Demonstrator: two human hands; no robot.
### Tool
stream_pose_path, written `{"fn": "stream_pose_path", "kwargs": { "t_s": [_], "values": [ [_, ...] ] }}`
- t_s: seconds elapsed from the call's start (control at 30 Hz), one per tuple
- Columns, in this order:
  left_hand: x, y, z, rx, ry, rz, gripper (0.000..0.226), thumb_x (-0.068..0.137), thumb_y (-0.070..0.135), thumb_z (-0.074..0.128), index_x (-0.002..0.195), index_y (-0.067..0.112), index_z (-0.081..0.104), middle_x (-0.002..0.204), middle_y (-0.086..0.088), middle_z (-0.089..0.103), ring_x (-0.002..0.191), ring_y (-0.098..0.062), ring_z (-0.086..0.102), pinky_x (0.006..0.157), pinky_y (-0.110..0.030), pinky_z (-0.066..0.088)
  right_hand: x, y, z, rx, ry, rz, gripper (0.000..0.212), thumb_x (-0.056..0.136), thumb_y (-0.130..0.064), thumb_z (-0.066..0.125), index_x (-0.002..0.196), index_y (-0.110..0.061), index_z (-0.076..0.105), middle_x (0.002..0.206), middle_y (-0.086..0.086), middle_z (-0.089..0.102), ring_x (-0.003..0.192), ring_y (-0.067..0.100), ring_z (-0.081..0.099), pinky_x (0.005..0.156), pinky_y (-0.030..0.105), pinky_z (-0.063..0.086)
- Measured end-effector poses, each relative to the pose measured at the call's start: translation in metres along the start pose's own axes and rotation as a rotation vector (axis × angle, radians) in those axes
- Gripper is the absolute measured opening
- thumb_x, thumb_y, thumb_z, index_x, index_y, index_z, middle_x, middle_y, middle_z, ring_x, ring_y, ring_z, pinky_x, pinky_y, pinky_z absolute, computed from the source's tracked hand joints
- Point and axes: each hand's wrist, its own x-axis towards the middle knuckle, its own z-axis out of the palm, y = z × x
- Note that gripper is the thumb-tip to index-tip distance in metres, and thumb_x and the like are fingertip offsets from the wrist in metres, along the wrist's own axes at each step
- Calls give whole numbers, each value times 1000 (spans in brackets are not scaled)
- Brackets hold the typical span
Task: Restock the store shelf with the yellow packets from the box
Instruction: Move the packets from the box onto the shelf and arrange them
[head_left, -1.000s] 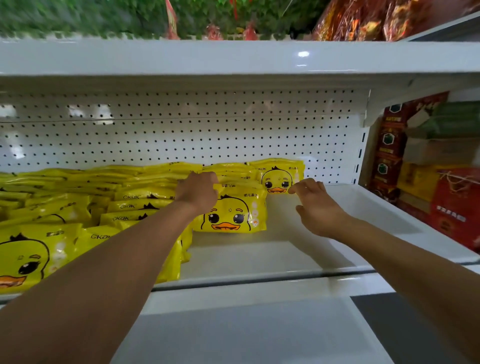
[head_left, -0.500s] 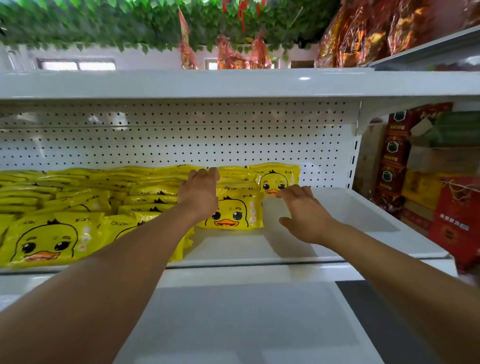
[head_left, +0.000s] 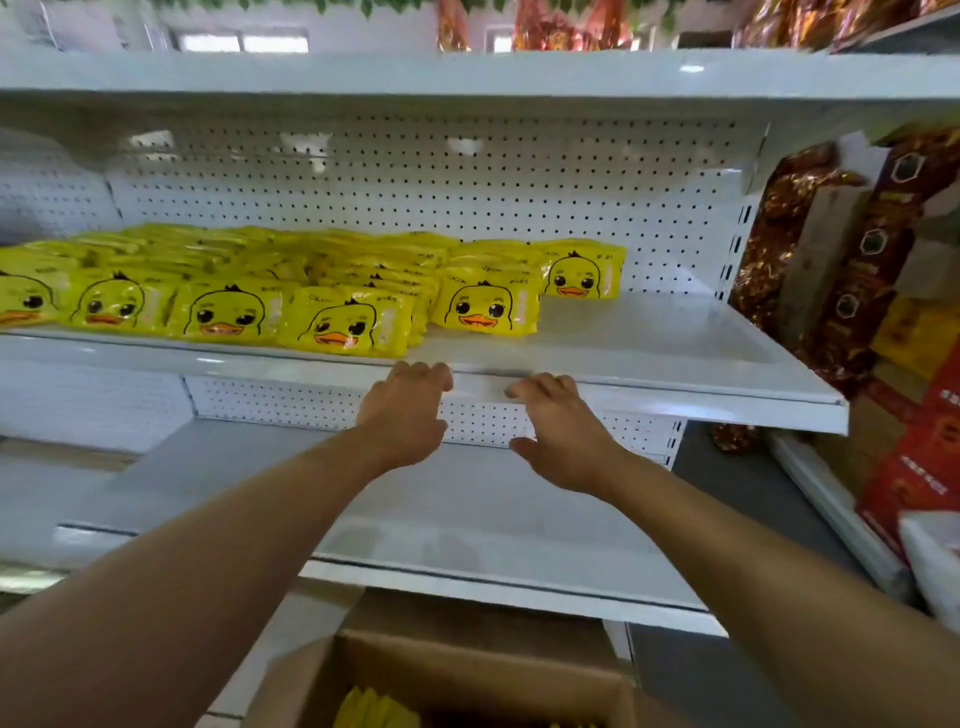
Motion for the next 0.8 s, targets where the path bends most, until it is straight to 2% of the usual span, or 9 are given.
{"fn": "stream_pose_path", "kwargs": {
  "t_s": [0.27,0.4,0.5,0.6,0.8],
  "values": [
    [-90,-21,89,11,-266,-81,40,88,24,58,125,20,44,125,-3,50,116,-21,44,92,-35,43,-66,-2,99,59,-274,-25,52,88,-22,59,135,-13,37,139,7,36,129,26,26,105,38,34],
    [-122,-39,142,-13,-429,-118,39,85,16,55,123,19,45,125,-5,48,119,-24,40,93,-38,40,-92,8,155,106,-393,49,52,86,-22,59,134,-15,40,137,5,38,127,23,28,101,35,36],
    [-144,-56,183,-60,-521,-177,38,85,16,56,121,19,46,128,-4,45,122,-24,38,97,-37,37,-108,14,195,100,-507,74,53,88,-25,57,136,-13,37,138,6,36,130,26,28,105,35,32],
    [-164,-73,227,-45,-593,-207,39,82,16,58,120,20,50,127,-4,50,122,-24,42,98,-38,38,-125,18,233,92,-566,119,54,89,-29,58,136,-14,37,138,7,37,131,26,30,106,34,30],
    [-186,-91,306,16,-787,-278,34,89,16,50,123,19,47,126,-7,50,119,-28,47,92,-39,43,-160,34,297,180,-706,263,49,91,-27,58,135,-16,38,137,3,36,129,23,31,104,35,36]
  ]
}}
